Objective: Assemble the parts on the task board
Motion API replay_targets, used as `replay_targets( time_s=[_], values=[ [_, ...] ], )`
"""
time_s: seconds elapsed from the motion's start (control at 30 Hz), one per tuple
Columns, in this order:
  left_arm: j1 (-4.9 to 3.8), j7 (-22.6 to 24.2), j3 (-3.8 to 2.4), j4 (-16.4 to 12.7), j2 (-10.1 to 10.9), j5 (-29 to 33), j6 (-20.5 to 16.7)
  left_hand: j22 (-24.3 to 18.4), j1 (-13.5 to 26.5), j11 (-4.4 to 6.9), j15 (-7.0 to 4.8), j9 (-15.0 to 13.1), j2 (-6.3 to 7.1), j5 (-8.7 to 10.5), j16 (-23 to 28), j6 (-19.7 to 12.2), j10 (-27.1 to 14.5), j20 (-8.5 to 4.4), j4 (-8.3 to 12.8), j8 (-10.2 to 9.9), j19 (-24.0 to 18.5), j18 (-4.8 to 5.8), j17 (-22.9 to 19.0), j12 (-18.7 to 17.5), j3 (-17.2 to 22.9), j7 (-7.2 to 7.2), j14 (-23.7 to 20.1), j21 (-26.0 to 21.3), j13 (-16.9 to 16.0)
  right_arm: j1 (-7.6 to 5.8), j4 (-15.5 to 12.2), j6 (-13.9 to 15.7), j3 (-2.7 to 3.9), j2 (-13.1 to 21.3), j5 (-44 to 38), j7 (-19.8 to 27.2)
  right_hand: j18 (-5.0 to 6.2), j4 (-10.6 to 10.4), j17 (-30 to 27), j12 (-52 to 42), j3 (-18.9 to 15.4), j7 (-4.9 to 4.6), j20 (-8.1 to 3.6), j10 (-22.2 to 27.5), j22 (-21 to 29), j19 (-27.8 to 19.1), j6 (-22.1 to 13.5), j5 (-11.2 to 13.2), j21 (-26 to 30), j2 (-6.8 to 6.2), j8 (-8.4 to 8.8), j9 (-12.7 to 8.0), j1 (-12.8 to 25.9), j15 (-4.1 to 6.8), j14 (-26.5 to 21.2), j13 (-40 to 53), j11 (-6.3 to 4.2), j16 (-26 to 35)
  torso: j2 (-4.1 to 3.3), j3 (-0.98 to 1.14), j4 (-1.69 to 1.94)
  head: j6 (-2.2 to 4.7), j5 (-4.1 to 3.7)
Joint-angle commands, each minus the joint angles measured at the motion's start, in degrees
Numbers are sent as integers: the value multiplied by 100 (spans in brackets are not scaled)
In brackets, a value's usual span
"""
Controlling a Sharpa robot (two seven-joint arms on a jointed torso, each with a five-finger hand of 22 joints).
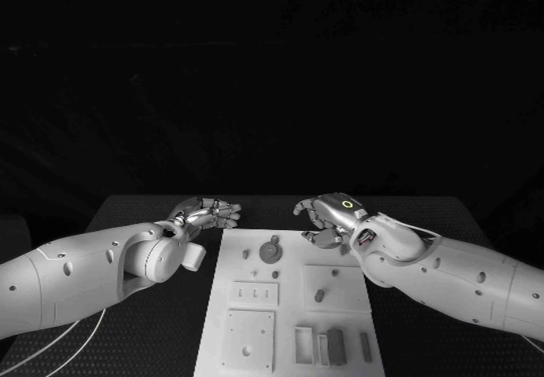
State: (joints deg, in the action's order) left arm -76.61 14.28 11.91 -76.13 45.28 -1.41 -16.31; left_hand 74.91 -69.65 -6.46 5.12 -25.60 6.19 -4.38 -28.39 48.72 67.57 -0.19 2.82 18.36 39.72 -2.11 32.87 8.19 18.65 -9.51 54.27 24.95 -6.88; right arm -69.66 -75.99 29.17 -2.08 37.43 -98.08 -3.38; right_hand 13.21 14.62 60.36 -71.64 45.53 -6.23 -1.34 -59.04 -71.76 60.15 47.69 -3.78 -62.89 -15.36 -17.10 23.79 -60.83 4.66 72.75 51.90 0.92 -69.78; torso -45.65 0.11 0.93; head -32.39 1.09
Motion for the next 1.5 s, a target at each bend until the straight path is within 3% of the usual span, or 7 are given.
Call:
replay_targets(
  time_s=[0.03, 0.27, 0.4, 0.77, 1.07, 1.3, 1.5],
  values=[
    [-4, 101, -4, 42, -6, -17, 58, 90, 68, 10, 49, 0, -19, -19, 24, 35, 32, 4, 34, -39, 31, -5, -7, -28, 8, -16, -2, 12, 7, -21, -77, -356, 15, 223, 972, 365, 179, -35, 2, -21, 8, -191, 12, 97, 11, 8, 346, 37, -42, 53, -51, 13, 7, -17, -17, -8, 77, 14, 16, 28, -42, 16, -1],
    [-1, 116, -3, 116, -27, -17, 80, 91, 79, 18, 46, -4, -25, -18, 19, 45, 47, 3, 47, -37, 33, -6, -6, -27, 17, -7, 5, 13, 4, -34, 3, -1046, 45, 662, 1809, 1012, 179, 36, 16, -25, -180, -173, 24, 144, 19, -47, 374, 8, -48, 156, -54, 5, 93, 6, -70, -5, 58, 28, 36, 51, -98, 39, -22],
    [0, 122, -3, 136, -41, -13, 98, 91, 82, 19, 45, -4, -27, -17, 19, 47, 49, 3, 50, -37, 33, -6, -6, -27, 19, -6, 6, 13, 3, -32, 186, -1265, 44, 807, 1958, 1154, 179, 150, 42, -44, -416, -189, 46, 211, 16, -116, 350, -154, -59, 258, -35, -8, 138, -9, -128, 9, 74, 21, 59, 82, -140, 27, -11],
    [23, 124, -2, 161, -51, -8, 121, 91, 87, 20, 45, -4, -29, -16, 18, 47, 50, 2, 54, -39, 34, -6, -7, -29, 20, -6, 7, 13, 3, 62, 671, -1318, 38, 828, 2147, 1217, 179, 192, 79, -65, -876, -236, 84, 320, 10, -239, 248, -355, -72, 267, 25, -38, 193, -55, -230, 22, 121, 12, 78, 143, -195, 12, 21],
    [45, 120, -1, 175, -50, -8, 122, 91, 94, 19, 45, -4, -29, -15, 18, 45, 50, 2, 59, -41, 34, -5, -7, -32, 21, -7, 7, 13, 4, 243, 980, -1250, 29, 619, 2109, 1128, 179, 185, 86, -73, -1047, -268, 99, 355, 21, -272, 141, -313, -72, 258, 85, -67, 215, -83, -262, 19, 151, 11, 70, 124, -166, -20, 25],
    [56, 118, -1, 170, -57, -8, 131, 91, 100, 18, 44, -4, -29, -14, 18, 44, 49, 2, 63, -43, 34, -5, -7, -34, 22, -7, 7, 13, 4, 355, 1151, -1191, 25, 470, 2039, 1101, 179, 186, 89, -75, -1156, -286, 109, 384, 33, -295, 96, -191, -66, 259, 109, -78, 242, -100, -286, 14, 169, 13, 70, 104, -177, -48, 40],
    [59, 115, -1, 168, -51, -8, 136, 91, 102, 18, 44, -4, -31, -14, 18, 43, 48, 2, 66, -44, 34, -5, -8, -36, 24, -8, 6, 13, 5, 454, 1242, -1175, 22, 353, 1998, 1103, 179, 188, 92, -84, -1193, -278, 110, 390, 42, -299, 137, -129, -67, 316, 85, -68, 217, -96, -291, 12, 163, 8, 76, 104, -183, -79, 64]
  ],
)
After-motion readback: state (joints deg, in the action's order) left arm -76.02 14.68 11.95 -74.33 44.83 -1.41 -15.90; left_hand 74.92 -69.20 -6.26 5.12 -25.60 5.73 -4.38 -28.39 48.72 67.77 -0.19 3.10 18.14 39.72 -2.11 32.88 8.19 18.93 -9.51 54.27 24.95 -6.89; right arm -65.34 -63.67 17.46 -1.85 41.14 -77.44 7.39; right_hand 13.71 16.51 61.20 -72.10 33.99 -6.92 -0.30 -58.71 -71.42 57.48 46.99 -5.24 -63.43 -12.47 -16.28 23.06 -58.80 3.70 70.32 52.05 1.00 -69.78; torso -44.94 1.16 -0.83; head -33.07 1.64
